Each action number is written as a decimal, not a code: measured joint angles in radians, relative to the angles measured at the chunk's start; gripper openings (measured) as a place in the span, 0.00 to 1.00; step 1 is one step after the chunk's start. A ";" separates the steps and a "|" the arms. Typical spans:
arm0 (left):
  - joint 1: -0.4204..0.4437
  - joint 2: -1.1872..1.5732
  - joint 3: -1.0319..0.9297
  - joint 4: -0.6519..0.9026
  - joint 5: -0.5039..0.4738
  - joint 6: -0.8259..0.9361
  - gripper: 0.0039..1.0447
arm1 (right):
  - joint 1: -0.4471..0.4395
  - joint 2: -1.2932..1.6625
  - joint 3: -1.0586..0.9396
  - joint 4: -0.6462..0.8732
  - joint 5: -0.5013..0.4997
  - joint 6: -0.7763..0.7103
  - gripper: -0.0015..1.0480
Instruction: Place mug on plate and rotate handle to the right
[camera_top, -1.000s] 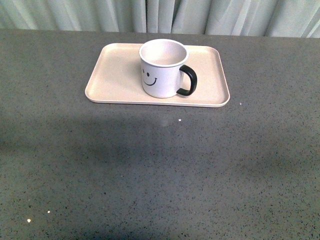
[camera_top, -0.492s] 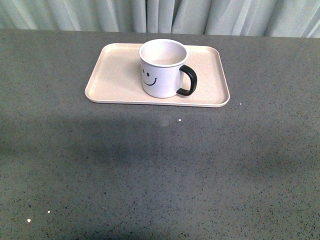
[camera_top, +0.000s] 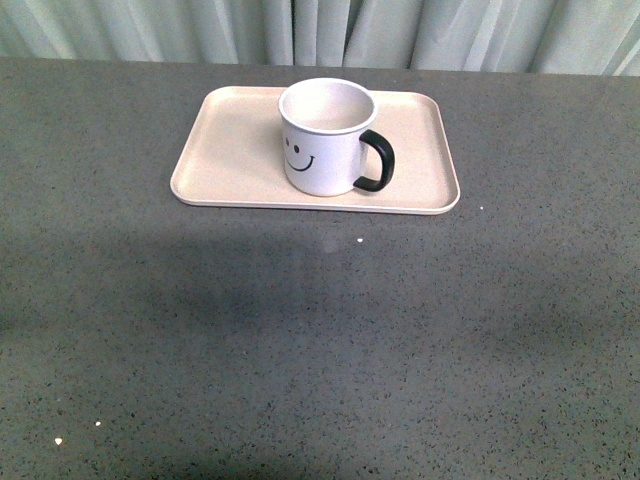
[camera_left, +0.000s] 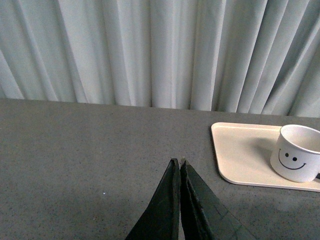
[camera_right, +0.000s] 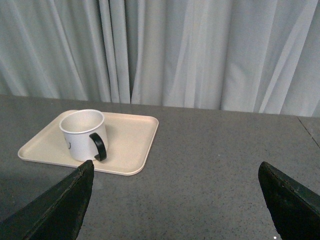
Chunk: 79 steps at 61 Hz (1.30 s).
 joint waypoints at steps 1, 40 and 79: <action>0.000 0.000 0.000 0.000 0.000 0.000 0.07 | 0.000 0.000 0.000 0.000 0.000 0.000 0.91; 0.000 0.000 0.000 0.000 0.000 0.002 0.91 | -0.008 1.629 0.974 -0.156 -0.240 -0.217 0.91; 0.000 0.000 0.000 0.000 0.000 0.002 0.91 | 0.199 2.118 1.589 -0.388 -0.103 0.005 0.91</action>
